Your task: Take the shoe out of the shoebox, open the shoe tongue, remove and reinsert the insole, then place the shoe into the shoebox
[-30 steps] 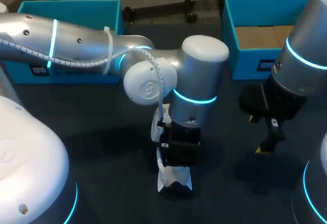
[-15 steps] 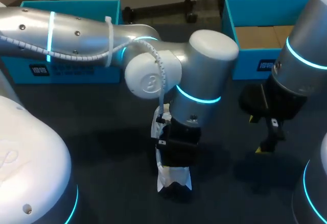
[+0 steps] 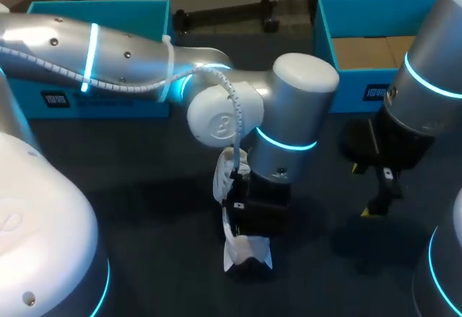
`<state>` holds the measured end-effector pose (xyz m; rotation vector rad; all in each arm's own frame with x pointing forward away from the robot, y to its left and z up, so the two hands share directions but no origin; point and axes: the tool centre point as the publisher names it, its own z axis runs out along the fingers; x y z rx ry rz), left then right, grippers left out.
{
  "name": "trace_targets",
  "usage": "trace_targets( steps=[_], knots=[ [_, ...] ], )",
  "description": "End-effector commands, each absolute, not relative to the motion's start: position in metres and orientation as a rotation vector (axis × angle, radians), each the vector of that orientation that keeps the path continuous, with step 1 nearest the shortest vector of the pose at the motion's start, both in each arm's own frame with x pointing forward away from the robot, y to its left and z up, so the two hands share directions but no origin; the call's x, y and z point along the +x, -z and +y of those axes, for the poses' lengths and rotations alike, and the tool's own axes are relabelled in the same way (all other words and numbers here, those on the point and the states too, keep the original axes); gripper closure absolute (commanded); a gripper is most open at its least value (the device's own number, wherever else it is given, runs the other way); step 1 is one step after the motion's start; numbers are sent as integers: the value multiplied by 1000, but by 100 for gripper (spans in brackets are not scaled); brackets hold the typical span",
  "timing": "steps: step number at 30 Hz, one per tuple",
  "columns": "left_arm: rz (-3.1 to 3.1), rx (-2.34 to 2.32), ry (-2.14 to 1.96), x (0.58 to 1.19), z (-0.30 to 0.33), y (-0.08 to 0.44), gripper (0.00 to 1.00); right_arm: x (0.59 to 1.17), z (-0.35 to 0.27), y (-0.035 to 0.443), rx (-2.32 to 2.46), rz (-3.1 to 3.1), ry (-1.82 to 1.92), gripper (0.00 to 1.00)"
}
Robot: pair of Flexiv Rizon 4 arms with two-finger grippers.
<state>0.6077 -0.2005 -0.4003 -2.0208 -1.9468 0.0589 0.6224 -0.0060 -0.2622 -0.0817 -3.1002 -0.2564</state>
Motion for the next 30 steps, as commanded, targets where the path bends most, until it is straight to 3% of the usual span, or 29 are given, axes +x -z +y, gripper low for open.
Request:
trace_targets(
  steps=[1,9,30],
  knots=[
    [-2008,-2077,-129,606,-184,373,100,622,-6,264,-82,-3101,257,0],
    [-1908,-2097,-174,597,-185,364,100,622,-6,264,-82,-3101,257,0],
    [-1913,-2075,21,593,-184,423,100,622,-6,264,-82,-3101,257,0]
  ],
)
